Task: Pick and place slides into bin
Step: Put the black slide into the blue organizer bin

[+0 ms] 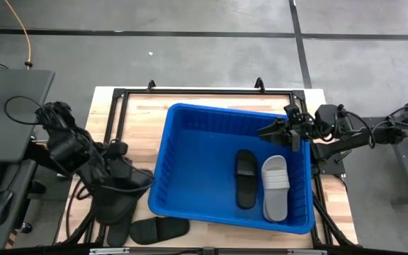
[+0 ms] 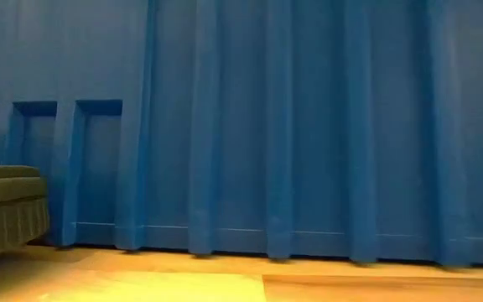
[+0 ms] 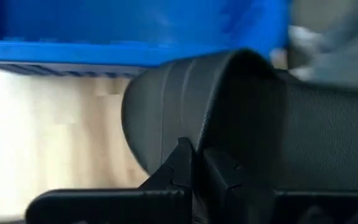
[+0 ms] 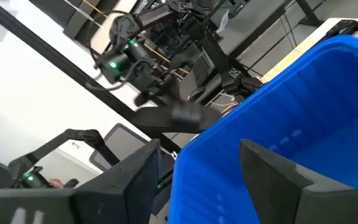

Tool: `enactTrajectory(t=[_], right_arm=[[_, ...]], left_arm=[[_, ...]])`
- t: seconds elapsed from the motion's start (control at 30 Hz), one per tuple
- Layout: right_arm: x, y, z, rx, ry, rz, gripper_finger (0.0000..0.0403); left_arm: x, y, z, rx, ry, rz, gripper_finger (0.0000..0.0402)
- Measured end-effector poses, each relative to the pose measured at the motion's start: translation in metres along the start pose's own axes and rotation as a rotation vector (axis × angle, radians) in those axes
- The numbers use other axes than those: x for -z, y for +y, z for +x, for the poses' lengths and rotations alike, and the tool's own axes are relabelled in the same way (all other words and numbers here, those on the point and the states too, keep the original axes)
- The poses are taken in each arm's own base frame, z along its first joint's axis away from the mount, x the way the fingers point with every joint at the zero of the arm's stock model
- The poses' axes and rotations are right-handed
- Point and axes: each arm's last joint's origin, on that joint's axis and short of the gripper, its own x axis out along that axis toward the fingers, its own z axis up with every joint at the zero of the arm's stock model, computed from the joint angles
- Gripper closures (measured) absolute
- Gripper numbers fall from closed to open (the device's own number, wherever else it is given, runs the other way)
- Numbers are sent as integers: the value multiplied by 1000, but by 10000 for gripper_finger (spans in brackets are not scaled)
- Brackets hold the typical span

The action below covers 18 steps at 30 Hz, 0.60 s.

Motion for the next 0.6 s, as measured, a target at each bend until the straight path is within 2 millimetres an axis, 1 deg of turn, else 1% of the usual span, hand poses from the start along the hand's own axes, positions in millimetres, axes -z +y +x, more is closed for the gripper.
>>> enactTrajectory(t=[0.07, 0.13, 0.23, 0.3, 0.37, 0.43, 0.53, 0.6], right_arm=[[0, 0, 0, 11, -11, 1, 196], [-1, -1, 0, 21, -21, -1, 196], [-1, -1, 0, 26, -24, -17, 196], [-1, -1, 0, 26, -23, -17, 196], [-1, -1, 0, 26, -23, -17, 196], [0, -1, 0, 28, -22, -17, 196], [0, -1, 0, 30, -23, -17, 196], [-1, -1, 0, 38, -32, -8, 196]], left_arm=[[-1, -1, -8, 79, 6, -3, 401], [-2, 0, -16, 116, -7, -9, 401], [-4, 2, -33, 191, -42, -21, 401], [-5, 4, -43, 208, -78, -32, 401], [-8, 9, -55, 155, -179, -29, 401], [-12, 15, -70, 74, -319, -15, 401], [-22, 21, -88, -74, -556, 23, 401], [-30, 25, -95, -201, -672, 17, 401]])
